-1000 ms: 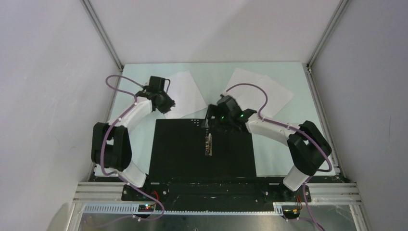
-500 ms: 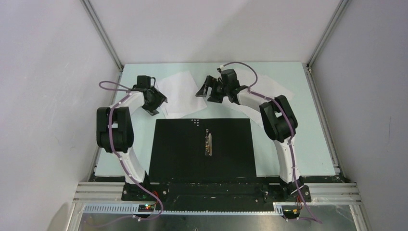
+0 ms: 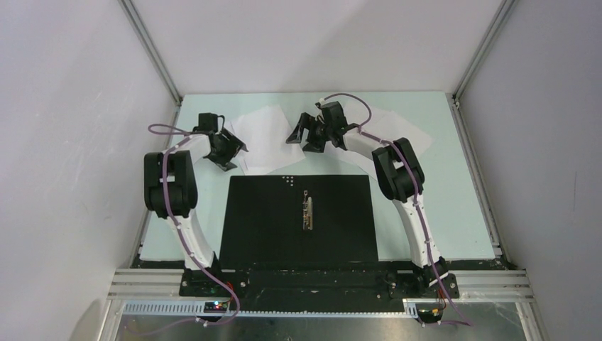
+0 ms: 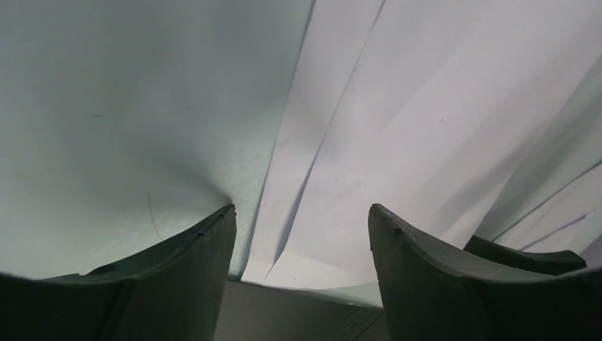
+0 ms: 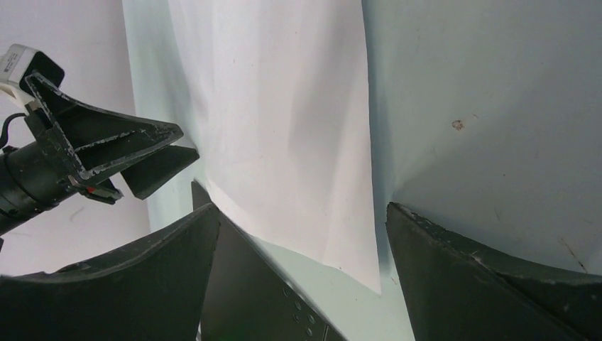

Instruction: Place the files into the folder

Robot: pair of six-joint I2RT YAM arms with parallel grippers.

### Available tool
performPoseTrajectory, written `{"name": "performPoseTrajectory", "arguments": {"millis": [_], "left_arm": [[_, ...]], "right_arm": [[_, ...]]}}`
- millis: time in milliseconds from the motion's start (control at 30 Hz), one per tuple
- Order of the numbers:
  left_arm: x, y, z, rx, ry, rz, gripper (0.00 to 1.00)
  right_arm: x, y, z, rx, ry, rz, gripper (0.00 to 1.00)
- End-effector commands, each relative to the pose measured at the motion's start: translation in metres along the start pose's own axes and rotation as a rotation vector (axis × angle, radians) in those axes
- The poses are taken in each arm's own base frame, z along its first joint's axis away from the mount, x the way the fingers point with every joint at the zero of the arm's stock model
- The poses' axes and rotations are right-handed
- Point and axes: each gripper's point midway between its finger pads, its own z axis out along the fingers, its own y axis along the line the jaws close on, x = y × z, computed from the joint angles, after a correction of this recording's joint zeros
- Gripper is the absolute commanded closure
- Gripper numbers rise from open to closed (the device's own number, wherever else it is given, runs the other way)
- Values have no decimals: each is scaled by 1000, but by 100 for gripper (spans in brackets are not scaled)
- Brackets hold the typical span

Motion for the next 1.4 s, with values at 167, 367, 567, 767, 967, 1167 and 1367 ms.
{"name": "performPoseTrajectory", "arguments": {"millis": [167,367,567,767,967,1167,1367], "left_arm": [[35,-6,19,2,117,-122,28],[31,-18,16,26,111,-117,34],[28,-24,13,45,109,-104,41],[28,-30,14,71,129,-82,44],[21,-44,9,115,122,-36,44],[15,-62,-2,173,117,1,40],[7,-76,-33,228,70,31,28]], "right_arm": [[19,13,12,-67,93,35,9],[22,22,10,-107,129,56,10],[11,29,2,-127,117,77,15],[-1,36,-4,-160,98,117,43],[-13,50,-7,-192,87,125,67],[-31,67,-15,-199,63,121,95],[-60,87,-52,-176,-23,148,100]]}}
